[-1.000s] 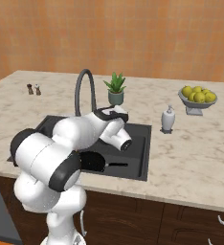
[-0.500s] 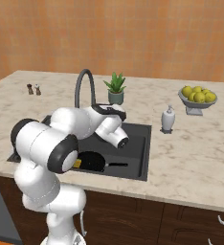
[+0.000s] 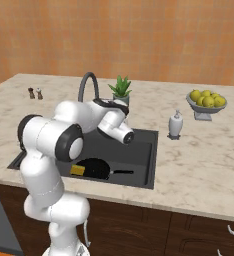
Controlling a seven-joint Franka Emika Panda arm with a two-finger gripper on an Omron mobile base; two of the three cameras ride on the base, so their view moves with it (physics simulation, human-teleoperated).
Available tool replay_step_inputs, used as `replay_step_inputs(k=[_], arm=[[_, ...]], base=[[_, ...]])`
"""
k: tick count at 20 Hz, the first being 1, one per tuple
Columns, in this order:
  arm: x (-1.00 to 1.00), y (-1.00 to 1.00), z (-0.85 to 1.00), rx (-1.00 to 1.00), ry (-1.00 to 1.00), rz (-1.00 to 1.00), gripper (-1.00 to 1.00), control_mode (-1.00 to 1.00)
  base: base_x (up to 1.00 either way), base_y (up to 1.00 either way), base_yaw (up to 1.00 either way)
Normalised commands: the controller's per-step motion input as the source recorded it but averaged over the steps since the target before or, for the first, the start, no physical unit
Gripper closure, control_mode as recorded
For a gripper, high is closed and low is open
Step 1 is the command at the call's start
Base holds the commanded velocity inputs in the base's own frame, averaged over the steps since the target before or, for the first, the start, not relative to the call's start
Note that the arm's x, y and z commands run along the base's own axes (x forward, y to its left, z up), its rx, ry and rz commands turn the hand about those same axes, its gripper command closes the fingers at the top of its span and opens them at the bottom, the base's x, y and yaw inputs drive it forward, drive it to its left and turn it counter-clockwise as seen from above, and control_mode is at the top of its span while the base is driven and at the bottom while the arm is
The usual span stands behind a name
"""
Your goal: Pick the pan and sponge and place them into the sink. Then turn on the water.
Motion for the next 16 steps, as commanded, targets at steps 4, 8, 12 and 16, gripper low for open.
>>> replay_step_inputs(k=[4, 8, 12, 16], arm=[[0.36, 0.00, -0.18, 0.00, 0.04, 0.03, -1.00, -1.00], [0.34, 0.00, -0.36, 0.00, 0.01, 0.04, -1.00, -1.00], [0.31, 0.00, -0.53, 0.00, 0.00, 0.04, -1.00, -1.00], [0.46, 0.00, -0.27, 0.00, 0.00, 0.03, -1.00, -1.00]], base=[[0.00, 0.00, 0.00], [0.00, 0.00, 0.00], [0.00, 0.00, 0.00], [0.00, 0.00, 0.00]])
